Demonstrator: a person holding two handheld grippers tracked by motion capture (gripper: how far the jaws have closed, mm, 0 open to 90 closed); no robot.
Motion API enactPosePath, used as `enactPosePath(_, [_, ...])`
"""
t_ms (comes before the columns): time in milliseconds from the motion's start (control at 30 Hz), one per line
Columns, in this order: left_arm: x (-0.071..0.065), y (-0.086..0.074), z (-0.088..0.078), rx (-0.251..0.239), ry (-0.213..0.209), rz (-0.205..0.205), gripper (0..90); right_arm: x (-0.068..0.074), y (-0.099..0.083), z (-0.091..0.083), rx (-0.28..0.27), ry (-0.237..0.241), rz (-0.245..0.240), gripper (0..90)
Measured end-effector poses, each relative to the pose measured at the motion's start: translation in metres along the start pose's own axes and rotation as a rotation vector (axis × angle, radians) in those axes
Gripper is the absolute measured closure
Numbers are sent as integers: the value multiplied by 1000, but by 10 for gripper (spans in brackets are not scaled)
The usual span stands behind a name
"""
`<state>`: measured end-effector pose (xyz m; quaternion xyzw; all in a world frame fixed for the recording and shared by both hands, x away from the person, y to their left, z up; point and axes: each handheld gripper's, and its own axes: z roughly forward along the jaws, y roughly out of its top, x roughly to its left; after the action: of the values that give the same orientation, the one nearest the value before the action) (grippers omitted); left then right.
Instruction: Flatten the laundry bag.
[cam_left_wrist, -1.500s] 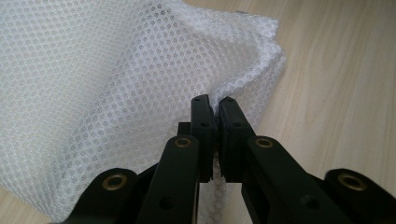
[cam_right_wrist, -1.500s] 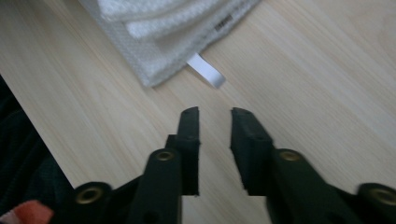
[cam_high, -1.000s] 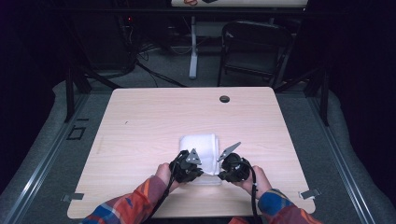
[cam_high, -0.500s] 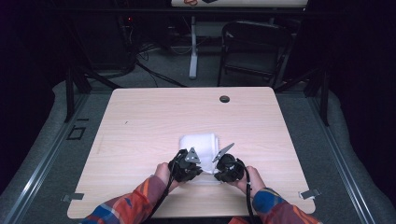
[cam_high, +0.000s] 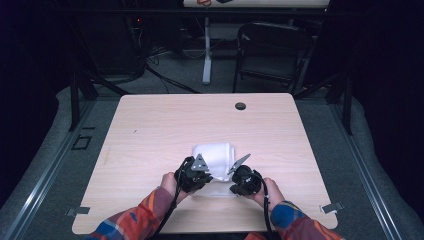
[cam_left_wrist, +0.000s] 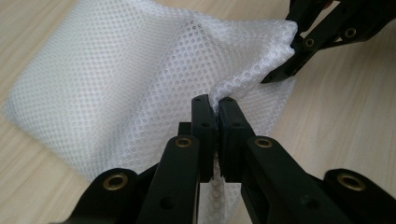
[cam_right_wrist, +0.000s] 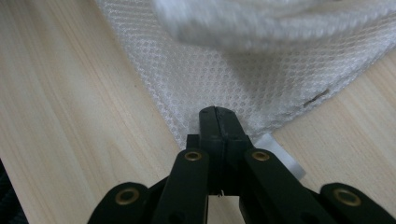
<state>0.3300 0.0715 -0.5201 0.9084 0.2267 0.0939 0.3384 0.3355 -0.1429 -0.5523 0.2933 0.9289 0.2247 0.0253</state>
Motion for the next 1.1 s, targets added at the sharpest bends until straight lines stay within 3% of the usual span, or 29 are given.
enactPosePath(300, [7, -4, -11, -36, 22, -31, 866, -1, 0, 0, 1, 2, -3, 900])
enactPosePath(633, [14, -11, -26, -43, 51, -54, 867, -1, -1, -1, 1, 2, 1, 900])
enactPosePath(833, [26, -21, -32, -69, 14, -162, 867, -2, -1, -1, 5, 0, -2, 900])
enactPosePath(1000, [31, -25, -37, -88, 42, -186, 868, -3, -2, -1, 2, 8, 3, 900])
enactPosePath(1100, [31, -27, -39, -81, 65, -172, 869, -3, -2, -1, 2, 6, 3, 900])
